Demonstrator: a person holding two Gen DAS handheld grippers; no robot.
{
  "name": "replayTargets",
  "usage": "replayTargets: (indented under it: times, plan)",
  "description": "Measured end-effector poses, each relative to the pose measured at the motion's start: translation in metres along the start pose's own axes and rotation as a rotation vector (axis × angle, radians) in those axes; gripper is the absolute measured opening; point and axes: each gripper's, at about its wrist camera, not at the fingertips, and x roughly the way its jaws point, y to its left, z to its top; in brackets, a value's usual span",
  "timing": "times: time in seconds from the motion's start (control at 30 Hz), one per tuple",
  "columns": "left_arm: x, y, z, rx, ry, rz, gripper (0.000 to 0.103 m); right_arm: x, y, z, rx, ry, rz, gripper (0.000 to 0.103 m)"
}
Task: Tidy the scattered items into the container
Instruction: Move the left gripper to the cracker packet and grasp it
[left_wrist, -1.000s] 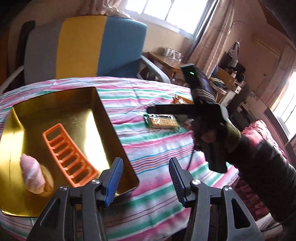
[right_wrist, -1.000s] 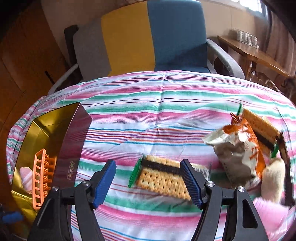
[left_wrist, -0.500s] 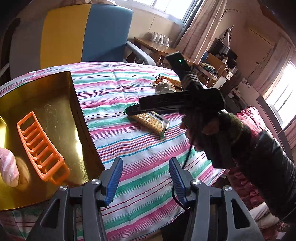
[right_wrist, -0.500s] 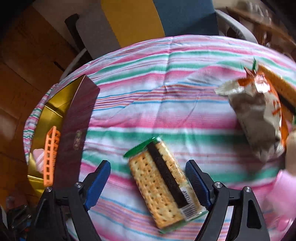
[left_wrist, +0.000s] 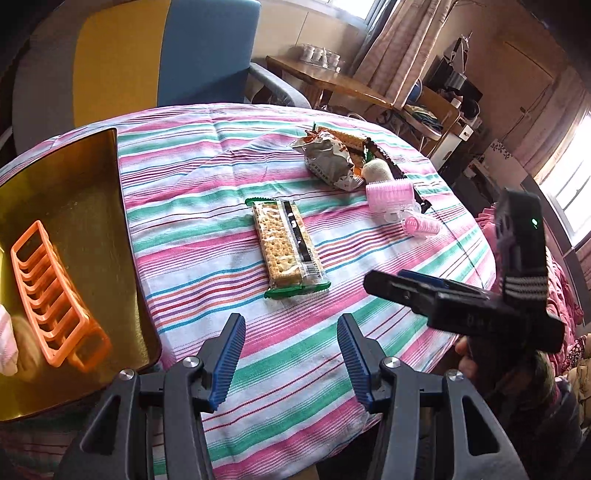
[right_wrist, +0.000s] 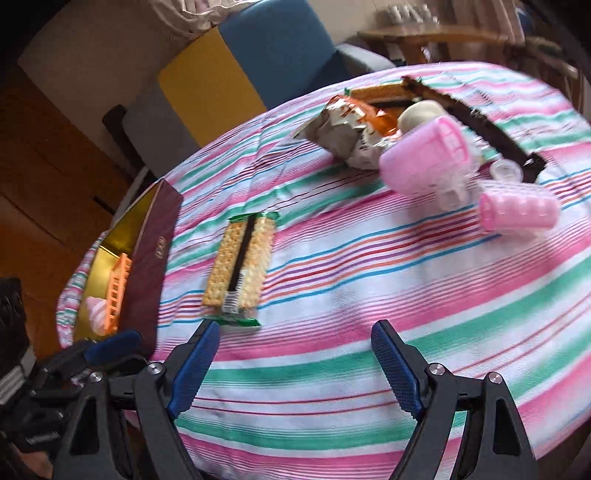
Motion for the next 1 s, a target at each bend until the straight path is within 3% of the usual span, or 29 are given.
replayTargets:
  times: [0.07, 0.17, 0.27, 0.5, 1.0]
  plan:
    - [0.008, -0.005, 0.008, 0.012, 0.004, 0.028, 0.053, -0.008, -0.001, -0.009, -0.038, -0.041, -0.085, 0.086]
    - [0.023, -0.01, 0.022, 0.021, 0.015, 0.057, 0.053, -0.009, -0.006, -0.018, -0.047, -0.053, -0.138, 0.086]
    - [0.038, -0.015, 0.035, 0.035, 0.022, 0.093, 0.053, -0.007, -0.006, -0.024, -0.051, -0.073, -0.152, 0.087]
    - [0.066, -0.022, 0.054, 0.057, 0.057, 0.164, 0.054, 0.006, 0.001, -0.023, -0.057, -0.09, -0.136, 0.103]
    - [0.092, -0.017, 0.052, 0.048, 0.093, 0.173, 0.058, 0.015, 0.017, -0.034, -0.158, -0.094, -0.23, 0.103]
